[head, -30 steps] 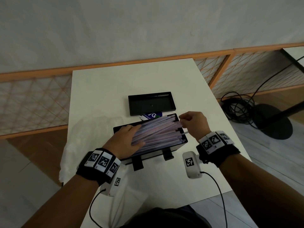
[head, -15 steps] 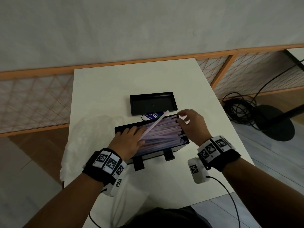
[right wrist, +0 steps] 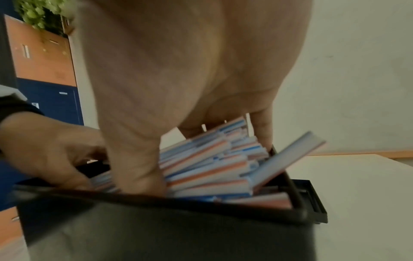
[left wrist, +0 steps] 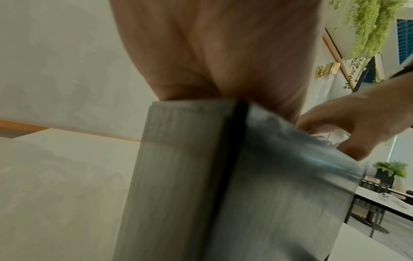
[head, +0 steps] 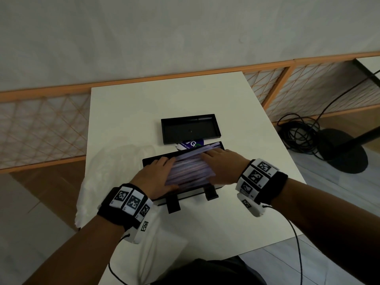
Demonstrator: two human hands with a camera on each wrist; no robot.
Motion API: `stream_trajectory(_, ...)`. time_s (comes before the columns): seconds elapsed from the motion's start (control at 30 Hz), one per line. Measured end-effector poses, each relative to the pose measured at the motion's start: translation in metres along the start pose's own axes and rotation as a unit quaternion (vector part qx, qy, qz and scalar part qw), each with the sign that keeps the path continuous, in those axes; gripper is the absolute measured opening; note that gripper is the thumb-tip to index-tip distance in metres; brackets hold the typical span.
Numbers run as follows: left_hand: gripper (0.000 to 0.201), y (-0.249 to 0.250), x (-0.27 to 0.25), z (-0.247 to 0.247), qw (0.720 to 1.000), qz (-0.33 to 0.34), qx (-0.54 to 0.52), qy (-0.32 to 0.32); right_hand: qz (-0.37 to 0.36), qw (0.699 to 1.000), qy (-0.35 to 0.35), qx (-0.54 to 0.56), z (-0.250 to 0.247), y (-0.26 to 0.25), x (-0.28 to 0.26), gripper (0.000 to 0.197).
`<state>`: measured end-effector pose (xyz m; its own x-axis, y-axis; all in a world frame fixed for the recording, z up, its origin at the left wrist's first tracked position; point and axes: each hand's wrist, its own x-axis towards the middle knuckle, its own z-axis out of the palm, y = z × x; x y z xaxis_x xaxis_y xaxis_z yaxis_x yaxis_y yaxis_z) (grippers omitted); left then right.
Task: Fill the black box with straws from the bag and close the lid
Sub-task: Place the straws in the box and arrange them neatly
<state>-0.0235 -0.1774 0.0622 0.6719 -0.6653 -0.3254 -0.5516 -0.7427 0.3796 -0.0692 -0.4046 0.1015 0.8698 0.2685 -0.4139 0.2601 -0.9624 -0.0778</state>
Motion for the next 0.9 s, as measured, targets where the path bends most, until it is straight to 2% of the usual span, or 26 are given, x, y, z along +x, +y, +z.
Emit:
stream_trajectory(0.13,0.092,-0.003,0.001,0.003,1.000,0.009,0.008,-0.001,0.017,0.999,-0.045,-0.016,0.005,0.003,0.017,0.072)
stream_trajectory(0.27,0.089,0.001,0.002,0.003,0.998,-0.009,0.065,-0.002,0.014,0.998,-0.029,-0.046,0.016,0.002,0.026,0.070)
stream_trajectory(0.4,0.086,0.005,0.002,0.004,0.995,-0.029,0.095,0.007,-0.009,0.998,0.021,-0.054,0.020,0.003,0.025,0.068)
stream_trajectory(0.57,0.093,0.008,-0.001,0.002,0.993,-0.038,0.099,0.044,-0.027,0.995,0.083,-0.043,0.018,0.001,0.013,0.053)
stream_trajectory(0.7,0.096,0.007,-0.002,0.001,0.991,-0.031,0.103,0.084,-0.022,0.985,0.159,-0.056,0.026,0.004,0.007,0.062)
stream_trajectory(0.77,0.092,0.007,-0.002,0.000,0.990,-0.034,0.111,0.083,-0.024,0.988,0.154,0.008,0.021,0.005,0.005,0.065)
stream_trajectory(0.9,0.080,0.008,-0.002,0.000,0.990,-0.034,0.119,0.062,-0.020,0.990,0.075,0.120,0.004,0.008,-0.002,0.082)
